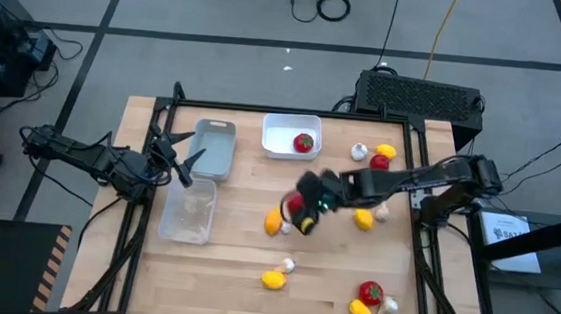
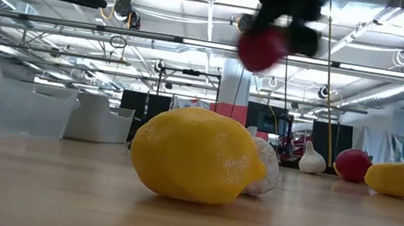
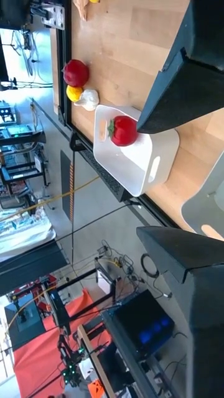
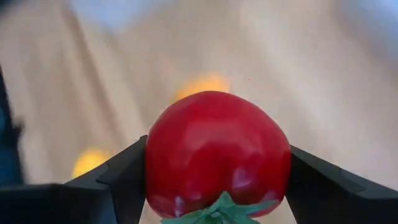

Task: Sort produce into baskets
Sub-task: Put the red tomato into the white bin

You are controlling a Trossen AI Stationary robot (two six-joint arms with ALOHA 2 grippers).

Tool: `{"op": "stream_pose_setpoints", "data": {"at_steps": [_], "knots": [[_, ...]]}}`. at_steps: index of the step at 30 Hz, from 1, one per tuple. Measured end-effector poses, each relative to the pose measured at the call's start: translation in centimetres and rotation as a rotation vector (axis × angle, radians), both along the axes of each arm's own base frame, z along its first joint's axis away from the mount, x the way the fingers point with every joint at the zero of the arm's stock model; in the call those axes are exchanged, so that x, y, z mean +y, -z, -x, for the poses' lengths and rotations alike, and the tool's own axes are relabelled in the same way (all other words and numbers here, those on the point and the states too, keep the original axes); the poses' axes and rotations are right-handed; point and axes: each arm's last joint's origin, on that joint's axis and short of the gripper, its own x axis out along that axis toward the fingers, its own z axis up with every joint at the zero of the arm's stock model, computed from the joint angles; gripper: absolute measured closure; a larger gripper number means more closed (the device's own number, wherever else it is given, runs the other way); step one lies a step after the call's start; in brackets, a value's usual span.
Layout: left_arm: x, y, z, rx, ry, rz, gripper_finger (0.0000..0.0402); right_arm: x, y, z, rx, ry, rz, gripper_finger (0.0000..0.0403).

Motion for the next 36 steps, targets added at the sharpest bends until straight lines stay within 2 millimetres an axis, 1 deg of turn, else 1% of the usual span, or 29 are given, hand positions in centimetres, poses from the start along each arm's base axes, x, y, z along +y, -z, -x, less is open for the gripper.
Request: {"op": "stream_pose_setpoints", "data": {"at_steps": [3,5,8,13,16,19,22,27,31,36], "knots": [[0.0,0.0,0.0,-0.001,0.001,0.001,0.0137,-2.5,-0.8,-1.4,-0.134,0.045,0.15,0.0107],[0.0,0.0,0.0,0.0,0.002,0.0,0.0137,-4.5,-1.1,-2.3,-0.208,0.071,0.206,0.0107],[0.0,0.0,0.0,0.003,0.003,-0.001,0.0137,-7.8,-0.6,-3.8,-0.282,0.13,0.259,0.0106],[0.0,0.1,0.0,0.031,0.0,-0.021,0.0137,-12.6,1.3,-5.0,-0.298,0.206,0.321,0.0096],[0.0,0.4,0.1,0.067,0.0,-0.031,0.0137,-15.0,2.8,-4.9,-0.247,0.258,0.314,0.0085],[0.0,0.4,0.1,0.064,0.0,-0.032,0.0137,-16.9,3.6,-4.7,-0.239,0.284,0.27,0.0072],[0.0,0.3,0.1,0.057,0.0,-0.032,0.0137,-18.3,4.2,-4.5,-0.241,0.313,0.225,0.0059],[0.0,0.3,0.1,0.057,0.0,-0.032,0.0137,-19.6,4.3,-4.0,-0.244,0.339,0.217,0.0047],[0.0,0.3,0.1,0.057,0.0,-0.031,0.0137,-19.7,4.3,-3.9,-0.238,0.343,0.216,0.0046],[0.0,0.3,0.1,0.057,0.0,-0.031,0.0137,-19.3,3.2,-3.3,-0.237,0.328,0.197,0.0046]]}}
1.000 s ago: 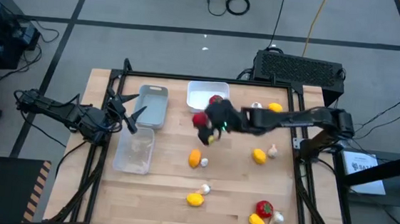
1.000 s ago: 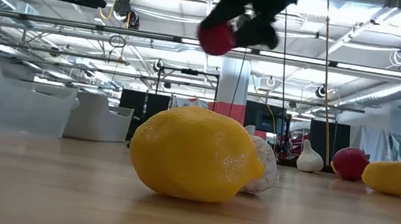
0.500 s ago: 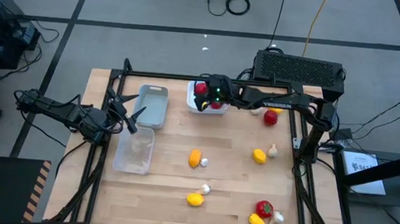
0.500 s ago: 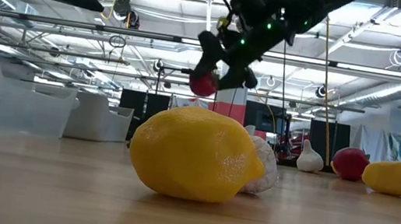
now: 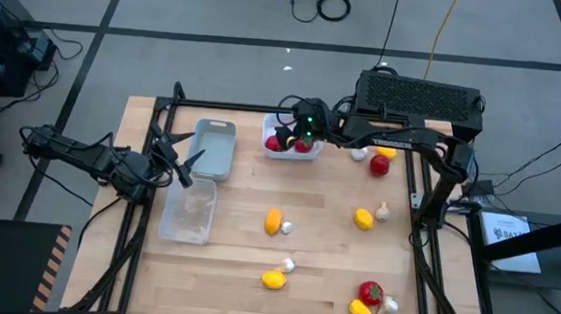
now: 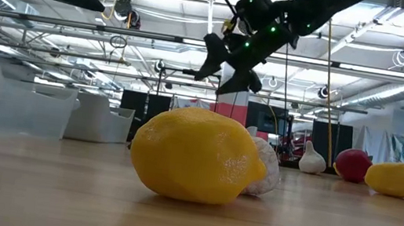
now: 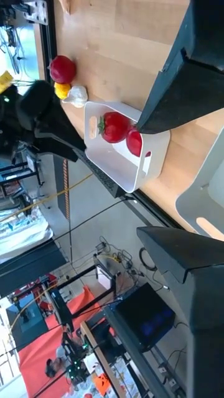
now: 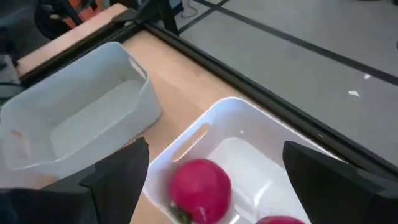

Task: Sort produce into baskets
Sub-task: Put the red tomato into the white bin

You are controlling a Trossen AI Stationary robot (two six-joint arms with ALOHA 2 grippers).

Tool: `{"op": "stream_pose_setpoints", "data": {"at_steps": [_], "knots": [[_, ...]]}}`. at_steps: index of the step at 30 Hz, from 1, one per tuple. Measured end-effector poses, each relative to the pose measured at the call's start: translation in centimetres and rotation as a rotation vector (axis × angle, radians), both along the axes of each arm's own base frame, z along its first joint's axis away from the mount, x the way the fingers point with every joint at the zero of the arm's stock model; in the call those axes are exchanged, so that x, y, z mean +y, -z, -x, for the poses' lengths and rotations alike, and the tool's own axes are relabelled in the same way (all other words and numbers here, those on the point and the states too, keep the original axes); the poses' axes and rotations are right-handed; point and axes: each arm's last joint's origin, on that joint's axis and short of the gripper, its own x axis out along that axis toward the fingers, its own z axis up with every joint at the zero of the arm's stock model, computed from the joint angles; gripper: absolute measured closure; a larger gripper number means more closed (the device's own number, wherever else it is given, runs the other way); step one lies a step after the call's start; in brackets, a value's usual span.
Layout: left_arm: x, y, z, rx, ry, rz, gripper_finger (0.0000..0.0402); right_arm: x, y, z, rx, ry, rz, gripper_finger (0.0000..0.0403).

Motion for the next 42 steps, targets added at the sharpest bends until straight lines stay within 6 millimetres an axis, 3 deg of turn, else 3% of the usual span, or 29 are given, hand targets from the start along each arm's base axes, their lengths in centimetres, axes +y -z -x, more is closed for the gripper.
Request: {"op": "stream_pose_setpoints", "data": {"at_steps": [8,12,19,26,30,34,42], "knots": [[0.0,0.0,0.0,-0.005,0.011,0.01,0.0137,0.1,-4.3,2.9,0.214,0.085,-0.159,0.0046],[-0.1,0.0,-0.1,-0.018,0.027,0.033,0.0137,0.2,-5.0,4.6,0.341,0.164,-0.269,0.0046],[-0.2,0.0,-0.1,-0.016,0.064,0.047,0.0137,0.3,-3.9,8.8,0.731,0.315,-0.363,0.0046],[-0.2,0.1,-0.2,-0.019,0.063,0.06,0.0137,-0.3,-3.8,11.3,0.929,0.33,-0.437,0.0046],[-0.2,0.2,-0.3,-0.02,0.064,0.065,0.0137,-0.5,-3.9,12.4,1.013,0.316,-0.474,0.0046],[-0.3,0.2,-0.3,-0.017,0.086,0.074,0.0137,-1.3,-3.3,13.0,0.99,0.336,-0.532,0.0046],[-0.4,0.5,-0.5,-0.009,0.095,0.111,0.0137,-2.1,0.7,14.6,1.056,0.331,-0.594,0.0046]]}}
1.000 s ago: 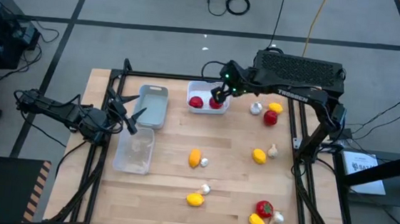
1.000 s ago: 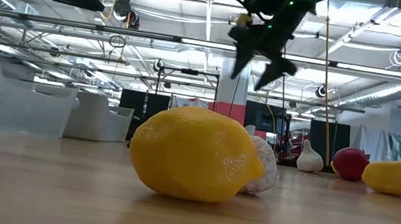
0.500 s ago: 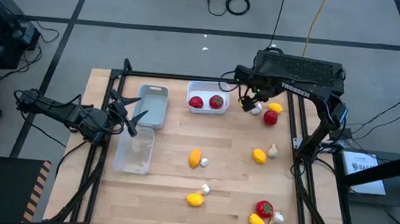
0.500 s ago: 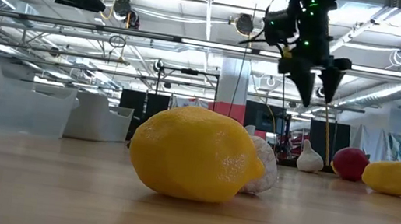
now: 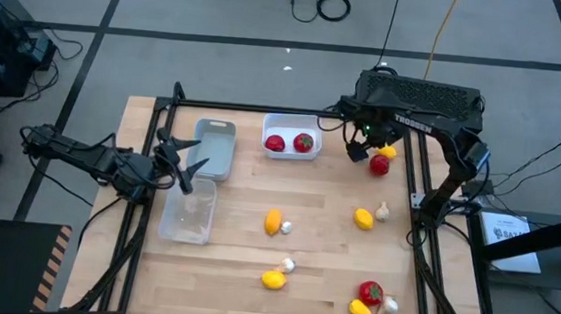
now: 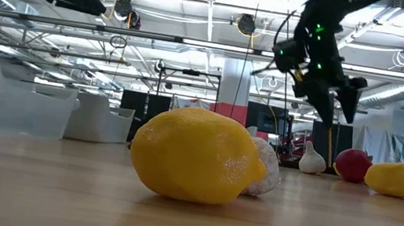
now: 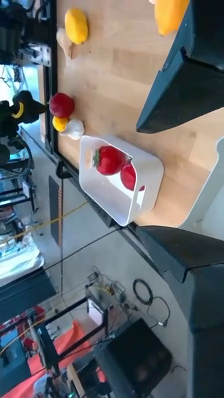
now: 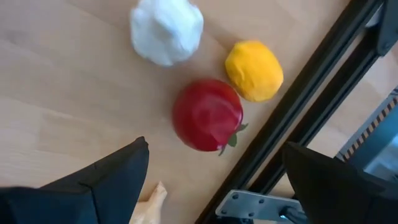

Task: Sort produce into baskets
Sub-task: Put the red tomato into the white bin

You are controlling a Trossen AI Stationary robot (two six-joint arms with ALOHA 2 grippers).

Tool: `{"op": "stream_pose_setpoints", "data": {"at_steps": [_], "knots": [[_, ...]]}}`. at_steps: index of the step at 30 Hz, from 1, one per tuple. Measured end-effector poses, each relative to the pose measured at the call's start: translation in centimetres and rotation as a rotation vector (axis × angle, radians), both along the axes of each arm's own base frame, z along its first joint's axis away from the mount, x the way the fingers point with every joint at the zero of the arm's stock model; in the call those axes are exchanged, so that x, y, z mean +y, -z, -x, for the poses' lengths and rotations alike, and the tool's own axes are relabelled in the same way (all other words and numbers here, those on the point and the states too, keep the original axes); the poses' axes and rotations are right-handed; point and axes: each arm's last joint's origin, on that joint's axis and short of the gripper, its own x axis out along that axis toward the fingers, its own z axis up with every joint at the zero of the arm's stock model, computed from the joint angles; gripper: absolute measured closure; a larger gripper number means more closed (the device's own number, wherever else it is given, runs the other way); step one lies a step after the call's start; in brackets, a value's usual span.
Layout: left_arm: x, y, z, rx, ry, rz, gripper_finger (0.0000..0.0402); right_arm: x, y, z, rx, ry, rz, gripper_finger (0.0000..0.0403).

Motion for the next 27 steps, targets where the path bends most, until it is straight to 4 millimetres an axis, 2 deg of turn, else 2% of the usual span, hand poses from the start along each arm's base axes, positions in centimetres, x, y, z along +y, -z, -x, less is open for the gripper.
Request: {"op": "stream_pose_setpoints", "data": {"at_steps": [6,19,27], "knots": [[0.0,0.1,-0.1,0.014,0.001,-0.003,0.0137,0.5,2.7,0.8,-0.01,-0.009,-0.097,0.0046],[0.0,0.2,-0.2,0.013,0.0,-0.001,0.0137,1.2,8.0,1.9,-0.054,-0.026,-0.063,0.0046],[0.0,0.2,-0.2,0.013,0.0,-0.001,0.0137,2.0,9.7,2.8,-0.035,0.0,-0.075,0.0046]]}}
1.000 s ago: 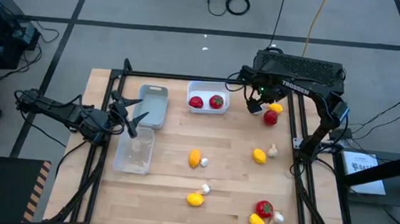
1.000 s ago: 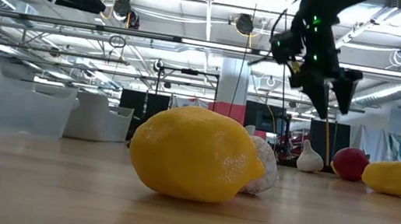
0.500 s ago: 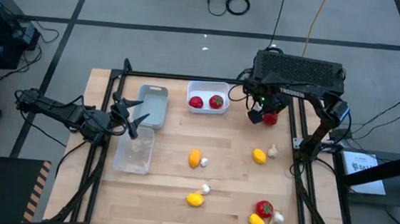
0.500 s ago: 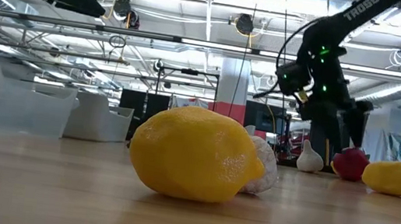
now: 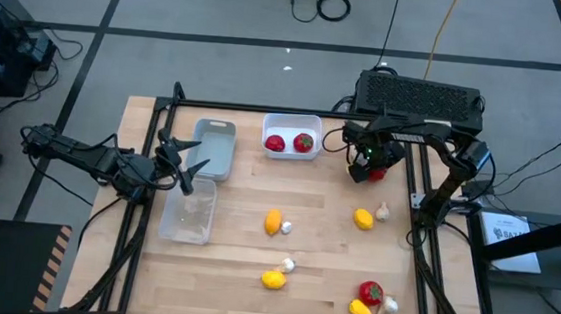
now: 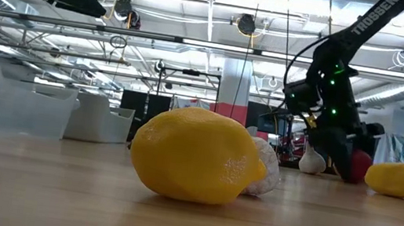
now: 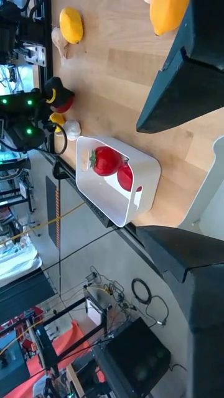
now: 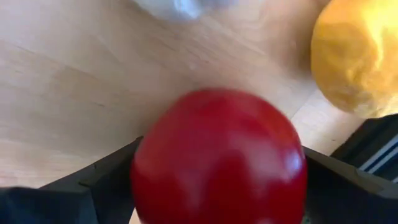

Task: Sort produce into baskets
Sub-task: Put the red tomato into the white bin

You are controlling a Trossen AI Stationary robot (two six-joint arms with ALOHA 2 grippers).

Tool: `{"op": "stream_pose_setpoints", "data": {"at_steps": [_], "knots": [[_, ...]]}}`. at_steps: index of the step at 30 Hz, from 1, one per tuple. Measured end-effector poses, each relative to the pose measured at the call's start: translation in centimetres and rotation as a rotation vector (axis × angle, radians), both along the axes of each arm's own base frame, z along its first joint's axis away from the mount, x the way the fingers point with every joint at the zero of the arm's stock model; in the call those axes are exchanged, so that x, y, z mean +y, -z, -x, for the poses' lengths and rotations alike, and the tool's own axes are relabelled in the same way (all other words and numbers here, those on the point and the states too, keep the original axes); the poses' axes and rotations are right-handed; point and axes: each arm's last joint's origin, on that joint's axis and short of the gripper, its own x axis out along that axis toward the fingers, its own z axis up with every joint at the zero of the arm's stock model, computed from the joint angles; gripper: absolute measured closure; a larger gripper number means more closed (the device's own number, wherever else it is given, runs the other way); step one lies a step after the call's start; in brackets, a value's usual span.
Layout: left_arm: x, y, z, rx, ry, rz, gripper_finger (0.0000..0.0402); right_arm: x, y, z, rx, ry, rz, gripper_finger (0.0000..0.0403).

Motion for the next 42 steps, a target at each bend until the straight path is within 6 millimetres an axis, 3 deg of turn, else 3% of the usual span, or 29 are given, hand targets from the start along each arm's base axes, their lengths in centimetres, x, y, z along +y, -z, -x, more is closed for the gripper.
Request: {"op": "stream_pose_setpoints", "data": {"at_steps": [11,18,23,29,35,38,42], "knots": [[0.0,0.0,0.0,0.0,0.0,0.0,0.0137,0.8,0.1,-0.6,-0.078,0.006,-0.102,0.0102],[0.0,0.0,0.0,0.001,0.0,-0.002,0.0137,1.9,-0.6,-0.8,-0.152,0.005,-0.227,0.0096],[0.0,0.0,0.0,0.001,0.0,-0.003,0.0137,2.1,-2.4,-1.4,-0.276,-0.027,-0.183,0.0098],[0.0,0.0,0.0,-0.002,0.0,-0.002,0.0137,1.8,-6.7,-3.5,-0.532,-0.09,-0.012,0.0094],[0.0,-0.3,-0.1,-0.023,0.002,-0.002,0.0137,0.7,-10.2,-7.7,-0.981,-0.145,0.277,0.0093],[0.0,-0.3,-0.1,-0.027,0.003,-0.006,0.0137,0.4,-10.9,-10.1,-1.146,-0.185,0.435,0.0092],[0.0,-0.4,-0.1,-0.034,0.006,-0.012,0.0137,0.2,-10.5,-12.4,-1.228,-0.194,0.588,0.0092]]}}
